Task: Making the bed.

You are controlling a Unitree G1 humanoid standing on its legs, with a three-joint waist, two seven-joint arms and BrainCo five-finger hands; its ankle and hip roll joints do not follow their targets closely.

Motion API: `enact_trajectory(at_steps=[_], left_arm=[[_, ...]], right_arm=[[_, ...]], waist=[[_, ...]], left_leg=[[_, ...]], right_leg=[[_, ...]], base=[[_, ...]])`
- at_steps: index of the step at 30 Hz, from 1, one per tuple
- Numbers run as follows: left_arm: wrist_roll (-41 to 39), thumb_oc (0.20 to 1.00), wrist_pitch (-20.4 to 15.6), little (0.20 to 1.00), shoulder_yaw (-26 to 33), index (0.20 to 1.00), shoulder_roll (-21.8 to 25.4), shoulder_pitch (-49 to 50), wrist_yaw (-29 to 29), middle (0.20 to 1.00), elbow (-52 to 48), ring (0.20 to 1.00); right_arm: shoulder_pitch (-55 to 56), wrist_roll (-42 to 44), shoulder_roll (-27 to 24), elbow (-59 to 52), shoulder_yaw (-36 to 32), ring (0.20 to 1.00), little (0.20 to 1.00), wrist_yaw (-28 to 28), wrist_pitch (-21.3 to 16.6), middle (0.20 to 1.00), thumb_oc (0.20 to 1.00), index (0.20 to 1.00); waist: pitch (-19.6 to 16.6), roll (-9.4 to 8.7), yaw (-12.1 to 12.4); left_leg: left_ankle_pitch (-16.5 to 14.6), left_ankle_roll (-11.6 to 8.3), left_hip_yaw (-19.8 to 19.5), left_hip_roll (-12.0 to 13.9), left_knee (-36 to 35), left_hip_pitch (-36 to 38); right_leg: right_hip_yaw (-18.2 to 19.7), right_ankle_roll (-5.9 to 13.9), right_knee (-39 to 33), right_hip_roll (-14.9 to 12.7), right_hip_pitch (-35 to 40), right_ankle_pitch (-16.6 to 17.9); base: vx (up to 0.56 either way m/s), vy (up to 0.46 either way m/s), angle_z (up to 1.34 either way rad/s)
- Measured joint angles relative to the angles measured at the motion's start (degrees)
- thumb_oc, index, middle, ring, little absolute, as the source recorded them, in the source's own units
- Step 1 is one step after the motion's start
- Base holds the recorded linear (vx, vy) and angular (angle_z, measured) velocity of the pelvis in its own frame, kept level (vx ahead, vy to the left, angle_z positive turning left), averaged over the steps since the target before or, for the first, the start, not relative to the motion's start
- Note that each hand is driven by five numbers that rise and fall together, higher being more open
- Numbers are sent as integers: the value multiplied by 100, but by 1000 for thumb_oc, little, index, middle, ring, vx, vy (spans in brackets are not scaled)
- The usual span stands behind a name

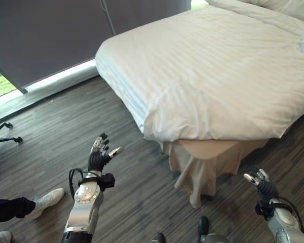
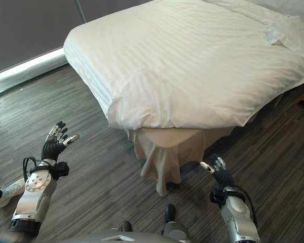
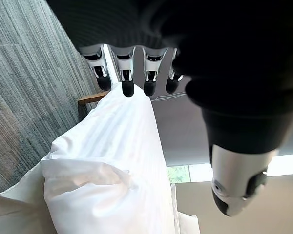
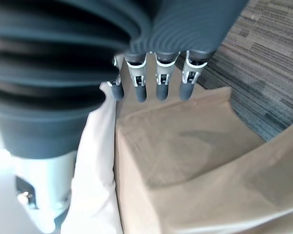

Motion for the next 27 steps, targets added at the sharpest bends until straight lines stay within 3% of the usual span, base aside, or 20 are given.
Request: enact_trajectory(at_steps=[2,7,9,11,13,14,15,19,20,23,27], left_arm=[[1,1000,15,1000,-92,1000,189,-191,16,1000,-2,1000],[75,1000,73,1000,-649,1000,619,-1718,41,1000,207,1000],[117,1000,159,1000,-862,1000,1077,-2474,83,1000,830,1000],[118,1000,175,1000,-799,1000,1227,-2885,187,1000,1114,1000],[107,1000,178,1000,-1124,1000,1492,-3746,284,1000,2028,1000],[107,1000,175,1000,-1334,1000,1657,-4110,291,1000,2410,1000],[108,1000,281,1000,-1941,1000,2220,-4876,265,1000,3278,1000],[-4,1000,322,1000,-2446,1000,2353,-5902,303,1000,4359,1000],[-4,1000,295,1000,-2466,1000,2518,-6206,304,1000,4340,1000],[10,1000,190,1000,-2933,1000,2653,-6861,355,1000,4624,1000],[0,1000,109,1000,-3232,1000,2710,-7427,404,1000,4849,1000]], right_arm=[[17,-2,-1,1,14,1000,1000,31,18,1000,1000,1000],[117,-216,-48,63,261,1000,1000,160,128,1000,1000,1000],[23,-223,-52,69,472,1000,1000,215,176,1000,1000,1000],[15,-224,-67,52,505,1000,1000,269,201,1000,1000,1000],[-124,-277,-398,3,746,1000,1000,305,254,1000,1000,1000],[-172,-323,-518,-76,803,1000,1000,304,259,1000,1000,1000],[-416,-383,-647,-244,815,1000,1000,320,254,1000,1000,1000],[-308,-371,-578,-293,690,1000,1000,277,163,1000,1000,1000],[-248,-372,-466,-251,740,1000,1000,270,167,1000,1000,1000],[-218,-362,-413,-119,1178,1000,1000,262,131,1000,1000,1000],[-379,-369,-318,-121,1674,1000,1000,312,30,1000,1000,1000]], waist=[[30,-18,-28],[76,-75,-208],[104,-125,-331],[110,-138,-428],[149,-220,-579],[175,-272,-649],[246,-409,-748],[347,-718,-1014],[411,-889,-1099],[451,-1114,-1306],[623,-1269,-1523]], left_leg=[[3,4,2,-4,-4,-8],[3,5,33,-53,-31,-57],[6,8,61,-57,-30,-92],[5,8,155,-64,-32,-110],[5,8,214,-106,13,-392],[9,15,236,-133,64,-542],[65,46,336,-165,98,-827],[72,31,441,-198,104,-1016],[116,21,519,-185,104,-1158],[152,39,676,-257,102,-1555],[152,41,863,-253,116,-1881]], right_leg=[[5,8,1,-2,-6,12],[69,-6,1,-24,-105,72],[93,-6,2,-24,-148,87],[179,-8,3,-24,-218,102],[361,-12,19,-8,-536,283],[419,-9,36,-16,-687,344],[504,-4,36,-78,-1006,451],[681,-3,34,-31,-1245,507],[745,53,35,-46,-1436,528],[937,49,37,-42,-1913,672],[1113,76,40,-34,-2337,881]], base=[[23,26,0],[43,19,-3],[-12,19,-12],[-120,28,-31],[-170,8,-31],[-74,22,-25],[-30,20,-29],[-39,55,-20],[-38,80,-19],[-24,67,-23],[-46,34,-30]])
